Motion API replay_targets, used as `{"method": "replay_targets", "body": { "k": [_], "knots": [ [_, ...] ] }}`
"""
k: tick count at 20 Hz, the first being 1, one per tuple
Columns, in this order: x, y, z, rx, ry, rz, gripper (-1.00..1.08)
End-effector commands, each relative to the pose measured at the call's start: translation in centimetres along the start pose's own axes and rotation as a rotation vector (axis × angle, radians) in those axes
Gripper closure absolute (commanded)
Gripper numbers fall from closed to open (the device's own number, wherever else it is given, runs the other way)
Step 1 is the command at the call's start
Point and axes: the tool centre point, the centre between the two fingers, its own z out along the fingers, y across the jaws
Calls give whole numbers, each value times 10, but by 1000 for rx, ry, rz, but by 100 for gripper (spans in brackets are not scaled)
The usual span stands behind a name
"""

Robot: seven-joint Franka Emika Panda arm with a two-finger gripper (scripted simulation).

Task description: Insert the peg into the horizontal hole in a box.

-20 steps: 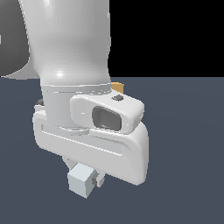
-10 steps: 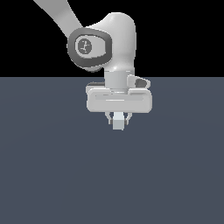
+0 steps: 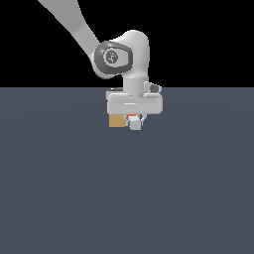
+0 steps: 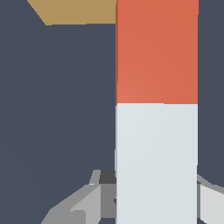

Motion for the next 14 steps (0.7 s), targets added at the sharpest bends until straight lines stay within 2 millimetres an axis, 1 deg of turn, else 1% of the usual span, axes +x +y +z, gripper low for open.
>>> {"method": "replay_targets", "body": {
  "k": [1,3,14],
  "knots": [
    [10,2,-2,-2,0,-19,108],
    [12,2,-2,-2,0,-23,108],
    [11,2,-2,0,-1,-28,108]
  ]
}}
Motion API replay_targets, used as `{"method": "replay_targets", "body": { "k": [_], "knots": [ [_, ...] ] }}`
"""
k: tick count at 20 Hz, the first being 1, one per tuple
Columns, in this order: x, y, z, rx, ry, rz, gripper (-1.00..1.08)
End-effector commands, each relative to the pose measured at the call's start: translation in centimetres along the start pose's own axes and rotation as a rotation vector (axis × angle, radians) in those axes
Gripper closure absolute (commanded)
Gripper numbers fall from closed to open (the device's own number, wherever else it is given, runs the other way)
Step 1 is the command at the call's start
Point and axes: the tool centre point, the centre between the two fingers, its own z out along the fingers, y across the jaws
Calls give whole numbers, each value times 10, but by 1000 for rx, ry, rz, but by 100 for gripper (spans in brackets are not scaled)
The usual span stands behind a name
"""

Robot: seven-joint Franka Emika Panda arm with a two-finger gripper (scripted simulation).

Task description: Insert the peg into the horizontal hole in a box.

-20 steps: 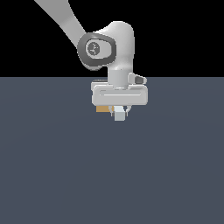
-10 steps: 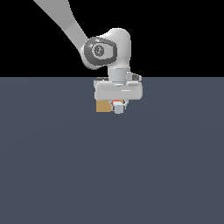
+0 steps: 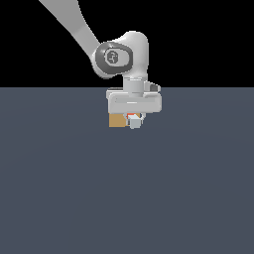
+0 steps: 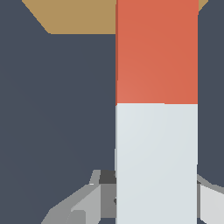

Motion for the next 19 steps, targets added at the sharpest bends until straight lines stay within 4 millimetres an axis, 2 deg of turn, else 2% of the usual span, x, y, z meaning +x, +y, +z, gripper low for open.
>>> {"method": "replay_targets", "body": {
  "k": [1,6,14,19],
  "knots": [
    [1,0,0,0,0,0,108],
    [17,0,0,0,0,0,108],
    [74,-1,-1,-2,0,-1,108],
    [86,0,-1,-2,0,-1,108]
  ]
}}
